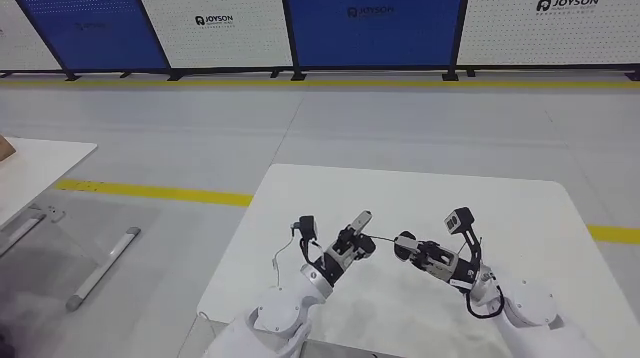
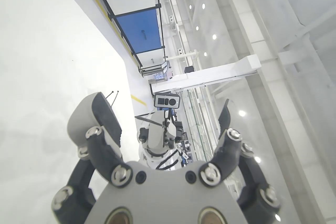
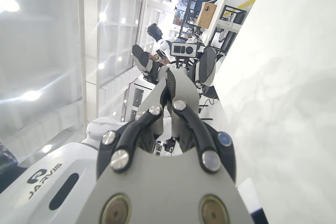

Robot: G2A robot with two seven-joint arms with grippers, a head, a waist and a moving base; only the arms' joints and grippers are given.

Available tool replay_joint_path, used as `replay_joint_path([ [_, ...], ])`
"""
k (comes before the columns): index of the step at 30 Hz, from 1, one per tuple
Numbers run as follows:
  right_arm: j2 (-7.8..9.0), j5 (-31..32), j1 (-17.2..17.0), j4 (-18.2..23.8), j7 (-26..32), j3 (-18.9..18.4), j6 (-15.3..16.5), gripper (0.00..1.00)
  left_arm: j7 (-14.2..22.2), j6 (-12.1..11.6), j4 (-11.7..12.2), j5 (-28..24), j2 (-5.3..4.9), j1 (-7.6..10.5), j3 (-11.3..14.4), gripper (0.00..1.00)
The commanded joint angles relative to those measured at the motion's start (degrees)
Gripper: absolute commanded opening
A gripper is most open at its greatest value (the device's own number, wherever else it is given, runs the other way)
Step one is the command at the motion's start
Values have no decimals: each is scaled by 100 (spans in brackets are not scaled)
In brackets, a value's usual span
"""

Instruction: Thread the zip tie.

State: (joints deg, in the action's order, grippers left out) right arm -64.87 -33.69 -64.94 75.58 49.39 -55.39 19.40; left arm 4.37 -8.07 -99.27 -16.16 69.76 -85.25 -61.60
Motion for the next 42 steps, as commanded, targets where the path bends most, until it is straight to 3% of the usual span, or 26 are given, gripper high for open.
replay_joint_path([
  [1,-4,156,-35,23,-194,4,-100,0,0,-2,-1,0,0,0,0,100],
  [15,-37,252,-25,11,-288,41,-231,0,7,-9,8,-3,6,9,18,100],
  [23,-37,252,-25,11,-288,41,-231,0,103,-47,195,-364,46,75,54,100],
  [24,-37,252,-25,11,-288,41,-231,0,100,-57,207,-369,49,80,56,85],
  [28,-37,252,-25,11,-288,41,-231,0,129,-44,249,-336,54,79,62,49],
  [37,-37,252,-25,11,-288,41,-231,0,176,-173,329,61,47,47,83,33],
  [42,-37,252,-25,11,-288,41,-231,0,188,-243,355,165,50,27,99,33],
])
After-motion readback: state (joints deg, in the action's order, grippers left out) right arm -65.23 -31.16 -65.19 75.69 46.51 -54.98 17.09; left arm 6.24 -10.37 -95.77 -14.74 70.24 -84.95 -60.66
